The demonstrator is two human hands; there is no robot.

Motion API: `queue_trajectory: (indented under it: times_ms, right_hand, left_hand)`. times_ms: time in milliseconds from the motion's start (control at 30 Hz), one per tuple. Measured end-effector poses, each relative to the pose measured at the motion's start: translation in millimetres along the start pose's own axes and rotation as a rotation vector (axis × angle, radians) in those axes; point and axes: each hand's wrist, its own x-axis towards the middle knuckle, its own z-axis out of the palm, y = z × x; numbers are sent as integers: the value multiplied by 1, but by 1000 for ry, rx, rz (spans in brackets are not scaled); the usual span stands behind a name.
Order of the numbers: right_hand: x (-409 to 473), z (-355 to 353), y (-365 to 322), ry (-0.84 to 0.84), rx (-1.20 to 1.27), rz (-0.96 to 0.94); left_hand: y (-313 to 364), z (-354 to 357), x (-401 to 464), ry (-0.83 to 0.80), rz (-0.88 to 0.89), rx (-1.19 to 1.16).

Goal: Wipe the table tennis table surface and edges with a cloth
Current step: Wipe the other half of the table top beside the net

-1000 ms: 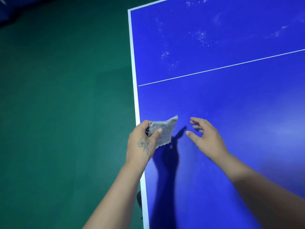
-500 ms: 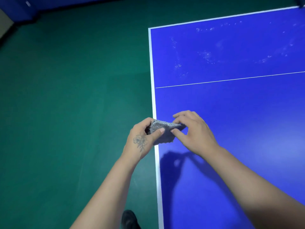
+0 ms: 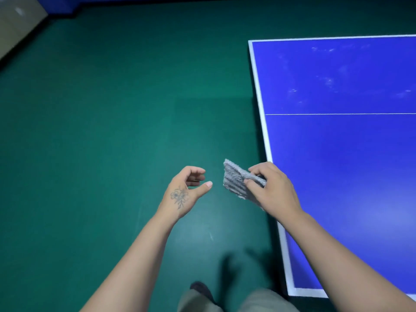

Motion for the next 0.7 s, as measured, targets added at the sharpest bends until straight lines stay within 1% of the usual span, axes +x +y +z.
queue_trajectory:
  times_ms: [133,300,433,533,700]
  right_hand:
    - [5,38,-57,-24,75,-16]
    - [23,70,-108,-29,124,-24]
    - [50,79,-124,-29,117,-21]
    - [85,85,-129,-11,89,5]
    - [168,96,-134,-30,52,32]
  left_hand:
    - [-9,-56,-5,61,-17,-15]
    - [-9,-104,9,87,2,-31]
    - [-11,-128,34,135,-31,-114]
    - [-7,-137,68,134,-59,-158]
    - [9,-145,154,81,-43,-109]
